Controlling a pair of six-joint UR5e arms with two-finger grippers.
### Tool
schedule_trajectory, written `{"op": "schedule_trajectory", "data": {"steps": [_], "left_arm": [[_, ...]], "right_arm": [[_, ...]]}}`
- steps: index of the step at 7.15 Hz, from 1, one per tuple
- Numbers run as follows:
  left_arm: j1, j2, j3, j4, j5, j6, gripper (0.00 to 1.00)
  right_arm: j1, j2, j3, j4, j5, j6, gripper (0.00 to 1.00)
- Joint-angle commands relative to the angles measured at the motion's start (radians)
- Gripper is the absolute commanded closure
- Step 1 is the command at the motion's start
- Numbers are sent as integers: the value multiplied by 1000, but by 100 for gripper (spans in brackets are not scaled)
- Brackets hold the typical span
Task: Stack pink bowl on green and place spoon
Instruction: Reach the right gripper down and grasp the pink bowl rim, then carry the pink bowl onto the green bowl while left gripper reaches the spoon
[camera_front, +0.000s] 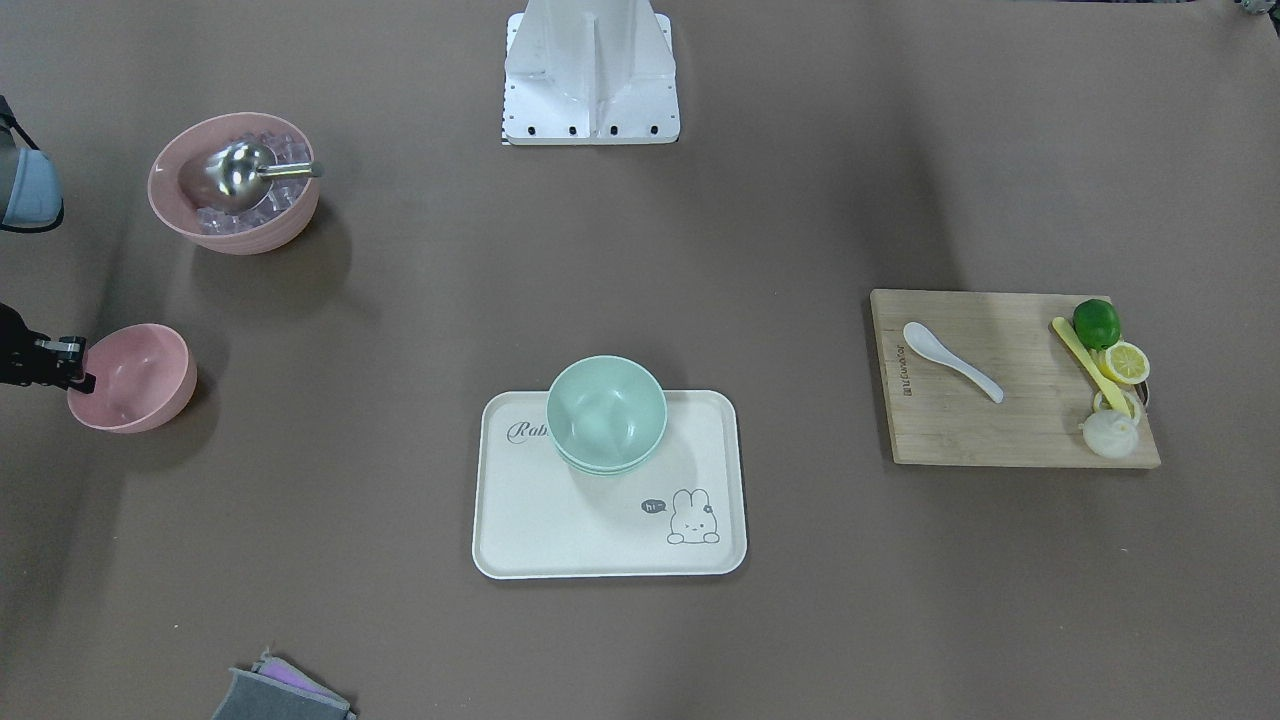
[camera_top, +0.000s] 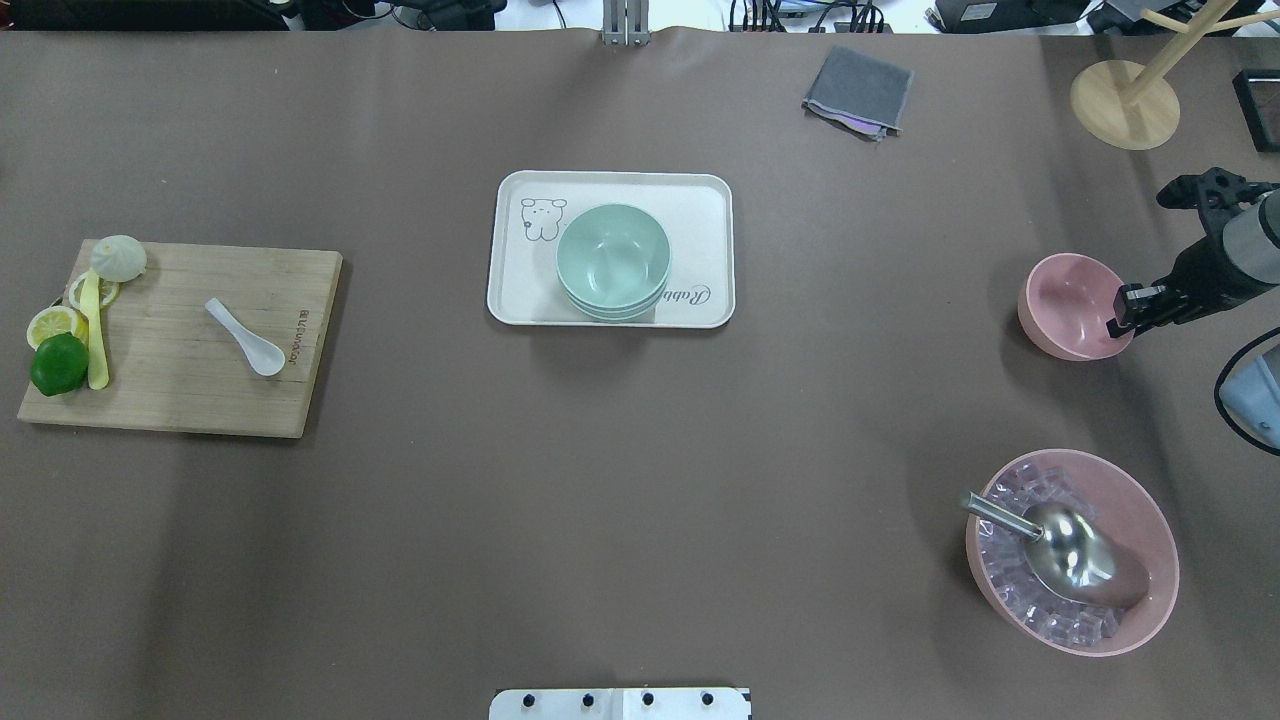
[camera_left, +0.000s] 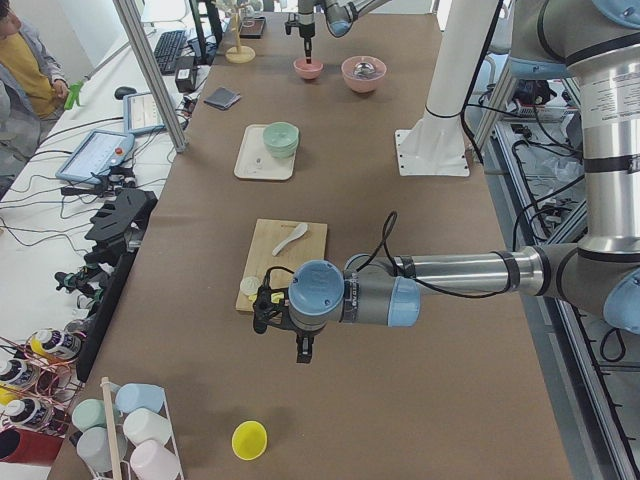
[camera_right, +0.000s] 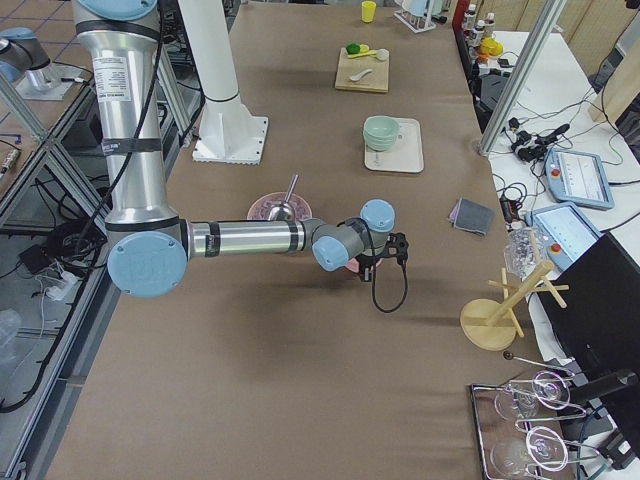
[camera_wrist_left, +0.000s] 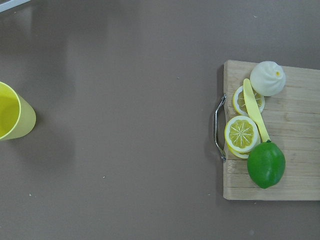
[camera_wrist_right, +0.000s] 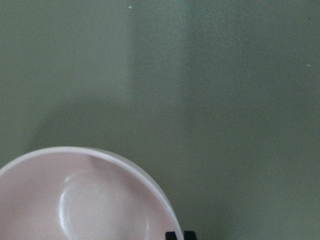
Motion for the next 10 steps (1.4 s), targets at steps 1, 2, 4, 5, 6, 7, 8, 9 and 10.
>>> {"op": "schedule_trajectory", "data": {"steps": [1,2,4,5,6,7,8,9,10], "left_arm": [[118,-19,-7,-119,5,-311,3],[199,-19,-9,-240,5,-517,3],[313,-74,-6,-344,24,-790,3],[345,-114,-7,-345,50,-899,3],[385,-146,-6,-344,93,-980,3],[423,-172,-6,-344,121,-1044,3],[460,-197,-4,-344,153,-1105,3],[485,-217,0,-344,179,-1144,3],[524,-235,2,-344,205,-1197,3]], "right_arm": [[-2,95,52,-4,7,190,100],[-29,192,84,-12,7,386,100],[-152,402,95,-81,-89,672,100],[-221,529,90,-151,-170,834,100],[-258,611,93,-191,-180,907,100],[-304,683,81,-214,-219,987,100],[-371,696,78,-224,-309,1003,100],[-399,704,51,-219,-376,1012,100],[-410,710,26,-216,-379,1012,100]]}}
